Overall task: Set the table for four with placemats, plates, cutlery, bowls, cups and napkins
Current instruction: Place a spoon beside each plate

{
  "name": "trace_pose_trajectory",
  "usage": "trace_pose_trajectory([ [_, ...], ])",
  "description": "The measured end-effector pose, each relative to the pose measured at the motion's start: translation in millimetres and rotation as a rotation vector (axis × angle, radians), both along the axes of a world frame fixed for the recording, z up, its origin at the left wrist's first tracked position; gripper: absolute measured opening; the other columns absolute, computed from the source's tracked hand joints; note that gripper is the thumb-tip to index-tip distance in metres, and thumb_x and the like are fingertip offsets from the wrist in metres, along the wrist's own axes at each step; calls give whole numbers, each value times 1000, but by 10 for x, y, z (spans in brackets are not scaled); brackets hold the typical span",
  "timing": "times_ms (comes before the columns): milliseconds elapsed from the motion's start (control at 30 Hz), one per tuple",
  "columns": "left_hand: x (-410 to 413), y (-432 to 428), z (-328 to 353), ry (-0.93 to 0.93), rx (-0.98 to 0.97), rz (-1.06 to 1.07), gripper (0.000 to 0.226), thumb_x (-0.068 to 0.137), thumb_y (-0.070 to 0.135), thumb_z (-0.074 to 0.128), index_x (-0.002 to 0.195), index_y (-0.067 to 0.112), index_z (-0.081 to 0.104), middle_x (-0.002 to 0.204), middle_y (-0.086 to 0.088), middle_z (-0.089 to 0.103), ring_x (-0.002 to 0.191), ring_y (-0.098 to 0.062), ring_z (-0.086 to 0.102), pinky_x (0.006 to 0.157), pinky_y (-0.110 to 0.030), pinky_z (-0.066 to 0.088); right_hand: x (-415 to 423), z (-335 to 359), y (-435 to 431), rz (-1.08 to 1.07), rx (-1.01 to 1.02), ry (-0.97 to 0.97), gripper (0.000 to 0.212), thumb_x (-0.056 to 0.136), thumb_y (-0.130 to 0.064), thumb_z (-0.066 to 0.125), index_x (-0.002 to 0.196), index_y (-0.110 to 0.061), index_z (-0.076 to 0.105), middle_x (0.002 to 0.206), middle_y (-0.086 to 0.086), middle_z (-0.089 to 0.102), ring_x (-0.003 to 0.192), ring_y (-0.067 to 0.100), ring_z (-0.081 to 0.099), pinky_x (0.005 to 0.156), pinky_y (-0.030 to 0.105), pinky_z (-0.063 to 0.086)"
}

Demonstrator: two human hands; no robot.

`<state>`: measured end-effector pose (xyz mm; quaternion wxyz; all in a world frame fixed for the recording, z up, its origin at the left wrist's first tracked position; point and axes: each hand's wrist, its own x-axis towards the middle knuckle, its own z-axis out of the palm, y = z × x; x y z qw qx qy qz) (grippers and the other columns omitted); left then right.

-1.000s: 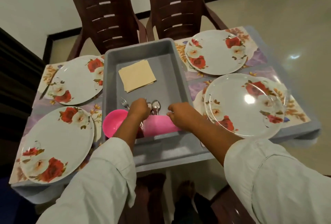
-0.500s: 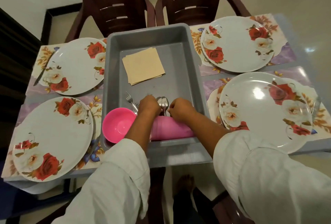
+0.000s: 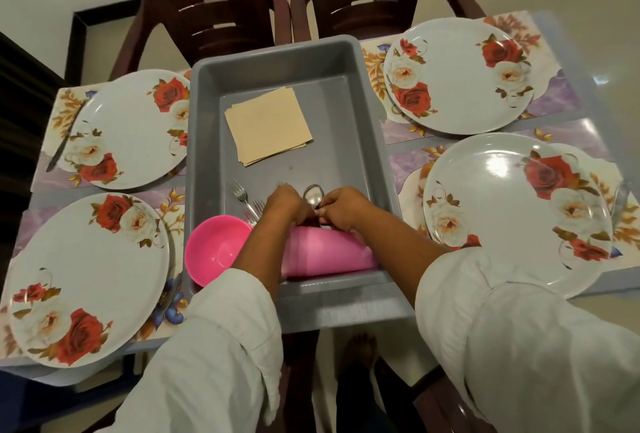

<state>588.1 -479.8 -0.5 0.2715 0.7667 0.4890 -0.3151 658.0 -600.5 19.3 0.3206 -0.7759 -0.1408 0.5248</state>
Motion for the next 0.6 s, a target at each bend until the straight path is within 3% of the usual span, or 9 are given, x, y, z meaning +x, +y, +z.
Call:
trace_pose_trajectory([
  [67,-9,2,5,-104,-13,38,42,80,46,82,88,8,68,84,-11,63,67,-22,55,58,-27,39,-1,27,-30,-83,19,65,22,99,7,54,116,5,67,76,7,63,62,13,58,50,17,50],
  [100,-24,-3,20,-168,-19,94,40,78,41,85,85,7,67,80,-12,61,70,-24,55,61,-29,42,0,29,-42,-112,33,69,21,99,5,54,115,3,68,76,6,63,61,11,57,47,16,46],
  [233,-38,-31,74,-416,-50,247,31,75,23,88,63,13,61,83,-22,72,74,-32,68,79,-47,59,8,22,-62,-225,125,94,21,100,1,55,113,-6,70,87,8,67,72,11,63,54,19,47],
  [400,3,-30,243,-604,-77,332,21,78,12,85,70,15,66,79,-17,73,80,-34,75,78,-51,62,53,137,-83,-309,249,128,30,100,2,56,126,-7,66,104,10,70,82,13,65,48,13,45],
  [467,25,-27,301,-671,-91,358,19,79,7,84,74,14,67,74,-11,71,75,-28,73,80,-46,63,70,188,-92,-308,299,128,35,99,5,55,131,-6,63,114,8,71,101,17,67,60,12,51],
  [533,36,-19,344,-723,-83,359,18,79,5,83,78,15,68,71,-8,69,74,-26,70,77,-43,62,89,225,-96,-312,344,116,39,98,7,55,135,-5,60,122,9,70,113,18,66,86,21,56],
  [600,45,-34,410,-778,-85,371,16,81,5,81,81,17,70,72,-8,69,75,-27,68,78,-46,60,98,275,-112,-310,389,88,39,98,8,54,135,-3,60,124,10,70,106,12,68,90,20,54],
])
